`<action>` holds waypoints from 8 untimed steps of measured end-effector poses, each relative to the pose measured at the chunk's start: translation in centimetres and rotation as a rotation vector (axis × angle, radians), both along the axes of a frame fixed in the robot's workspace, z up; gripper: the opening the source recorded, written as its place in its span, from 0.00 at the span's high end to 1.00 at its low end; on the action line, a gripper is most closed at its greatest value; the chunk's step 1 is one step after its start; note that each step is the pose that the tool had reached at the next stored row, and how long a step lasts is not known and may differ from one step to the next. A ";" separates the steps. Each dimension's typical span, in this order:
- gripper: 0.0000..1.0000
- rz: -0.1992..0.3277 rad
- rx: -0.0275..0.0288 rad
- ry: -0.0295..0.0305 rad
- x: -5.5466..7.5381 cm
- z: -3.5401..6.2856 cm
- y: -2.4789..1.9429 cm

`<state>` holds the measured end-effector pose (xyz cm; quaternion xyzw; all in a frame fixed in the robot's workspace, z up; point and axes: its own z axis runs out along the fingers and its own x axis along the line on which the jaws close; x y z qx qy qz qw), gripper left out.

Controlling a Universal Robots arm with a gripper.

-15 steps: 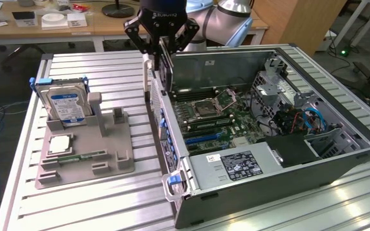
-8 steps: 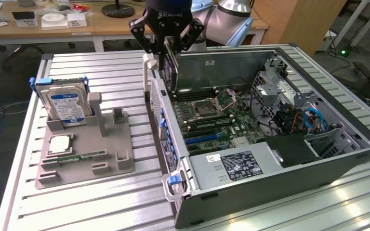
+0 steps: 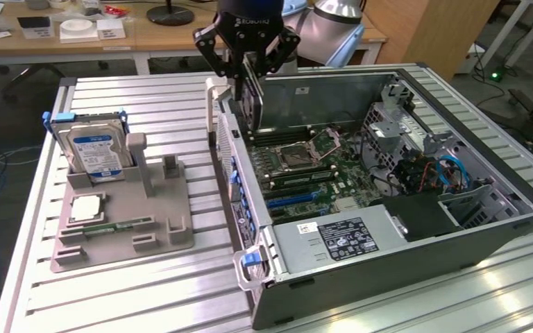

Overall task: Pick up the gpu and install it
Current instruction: 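Pick up the gpu and move the gpu toward the slot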

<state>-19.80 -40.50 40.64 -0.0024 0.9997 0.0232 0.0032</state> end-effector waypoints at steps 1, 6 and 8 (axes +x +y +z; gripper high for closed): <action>0.71 0.000 0.0000 -0.0001 0.1 0.00 0.00; 0.71 0.000 0.0000 0.0000 0.7 0.00 0.00; 0.71 0.000 0.0000 0.0000 1.0 0.00 0.00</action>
